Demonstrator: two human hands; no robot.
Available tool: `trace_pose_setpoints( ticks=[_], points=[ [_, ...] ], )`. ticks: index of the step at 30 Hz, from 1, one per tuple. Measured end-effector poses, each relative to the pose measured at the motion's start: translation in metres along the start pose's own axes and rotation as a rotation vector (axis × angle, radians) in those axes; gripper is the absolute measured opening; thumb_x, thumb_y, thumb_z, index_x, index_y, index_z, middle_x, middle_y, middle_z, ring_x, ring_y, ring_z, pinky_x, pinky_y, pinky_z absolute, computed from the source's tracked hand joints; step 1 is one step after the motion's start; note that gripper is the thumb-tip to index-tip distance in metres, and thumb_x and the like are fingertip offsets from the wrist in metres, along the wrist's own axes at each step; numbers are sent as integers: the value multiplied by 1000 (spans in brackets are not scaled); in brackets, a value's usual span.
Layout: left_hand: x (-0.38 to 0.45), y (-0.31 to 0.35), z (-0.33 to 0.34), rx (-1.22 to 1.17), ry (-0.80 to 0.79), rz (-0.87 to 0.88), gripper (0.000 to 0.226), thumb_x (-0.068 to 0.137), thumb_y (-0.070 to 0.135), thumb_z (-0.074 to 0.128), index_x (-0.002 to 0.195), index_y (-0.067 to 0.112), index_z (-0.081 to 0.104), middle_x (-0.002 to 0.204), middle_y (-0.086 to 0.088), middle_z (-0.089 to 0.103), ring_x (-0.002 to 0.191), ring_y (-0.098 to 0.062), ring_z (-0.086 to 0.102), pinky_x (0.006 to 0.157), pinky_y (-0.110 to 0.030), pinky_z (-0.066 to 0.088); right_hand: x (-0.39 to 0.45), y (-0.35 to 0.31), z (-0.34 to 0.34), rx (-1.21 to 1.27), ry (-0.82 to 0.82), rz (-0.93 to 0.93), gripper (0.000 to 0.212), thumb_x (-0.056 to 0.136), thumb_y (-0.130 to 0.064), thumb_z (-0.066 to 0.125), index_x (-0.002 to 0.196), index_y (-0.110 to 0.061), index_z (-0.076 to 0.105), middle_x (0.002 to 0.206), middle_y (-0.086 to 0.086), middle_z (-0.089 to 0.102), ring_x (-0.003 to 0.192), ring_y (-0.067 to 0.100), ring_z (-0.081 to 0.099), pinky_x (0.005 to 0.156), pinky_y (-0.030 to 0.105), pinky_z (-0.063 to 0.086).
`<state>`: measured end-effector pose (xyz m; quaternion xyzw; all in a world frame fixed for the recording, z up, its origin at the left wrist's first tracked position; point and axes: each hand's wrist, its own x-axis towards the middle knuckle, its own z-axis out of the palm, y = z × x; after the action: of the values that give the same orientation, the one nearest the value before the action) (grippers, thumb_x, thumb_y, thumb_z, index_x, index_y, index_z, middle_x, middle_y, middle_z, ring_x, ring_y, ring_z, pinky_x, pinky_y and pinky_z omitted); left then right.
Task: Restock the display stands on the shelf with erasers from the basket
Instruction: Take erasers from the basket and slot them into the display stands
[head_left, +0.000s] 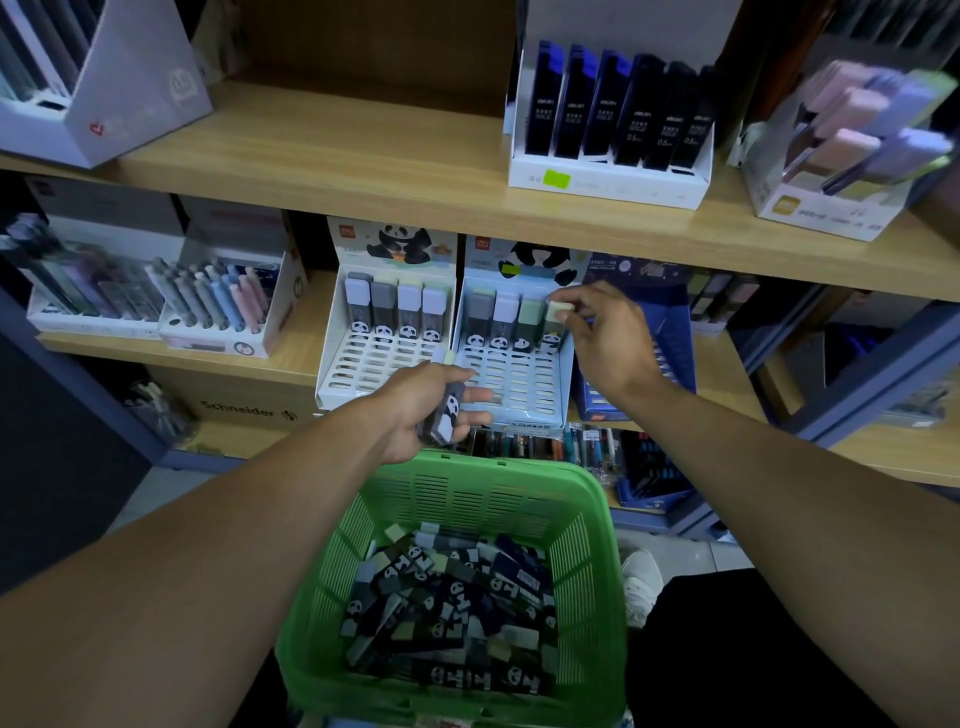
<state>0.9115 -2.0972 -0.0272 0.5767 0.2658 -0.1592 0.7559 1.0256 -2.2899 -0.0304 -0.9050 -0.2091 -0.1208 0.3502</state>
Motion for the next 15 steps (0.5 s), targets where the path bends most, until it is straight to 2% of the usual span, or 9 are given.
trace_pose_setpoints(
  ticks=[1, 3, 10, 15],
  points=[
    [0, 0, -1, 1, -3, -1, 10, 105, 17, 47, 114, 14, 53, 107, -12, 75, 76, -24, 74, 43, -23, 50, 0, 1, 0, -15, -11, -5, 22, 100, -11, 58, 117, -16, 71, 114, 1, 61, 92, 10, 56, 85, 21, 49],
    [0, 0, -1, 8, -4, -3, 11, 105, 17, 48, 114, 14, 53, 106, -11, 75, 76, -24, 74, 43, -23, 50, 2, 3, 0, -29, -37, -6, 23, 100, -11, 57, 118, -16, 71, 115, 2, 61, 96, 13, 57, 86, 28, 49],
    [-1, 1, -3, 26, -15, -15, 9, 105, 17, 49, 111, 13, 55, 105, -11, 75, 77, -24, 74, 41, -23, 48, 6, 9, -1, -62, -82, -34, 25, 101, -13, 56, 122, -17, 71, 113, 3, 61, 99, 19, 58, 88, 33, 49],
    [0, 1, -4, 34, -21, -17, 12, 104, 18, 50, 113, 12, 56, 109, -12, 74, 79, -24, 73, 40, -23, 47, 8, 10, -2, -102, 28, -34, 26, 101, -12, 57, 123, -11, 71, 113, 5, 63, 97, 14, 57, 87, 19, 44]
  ],
)
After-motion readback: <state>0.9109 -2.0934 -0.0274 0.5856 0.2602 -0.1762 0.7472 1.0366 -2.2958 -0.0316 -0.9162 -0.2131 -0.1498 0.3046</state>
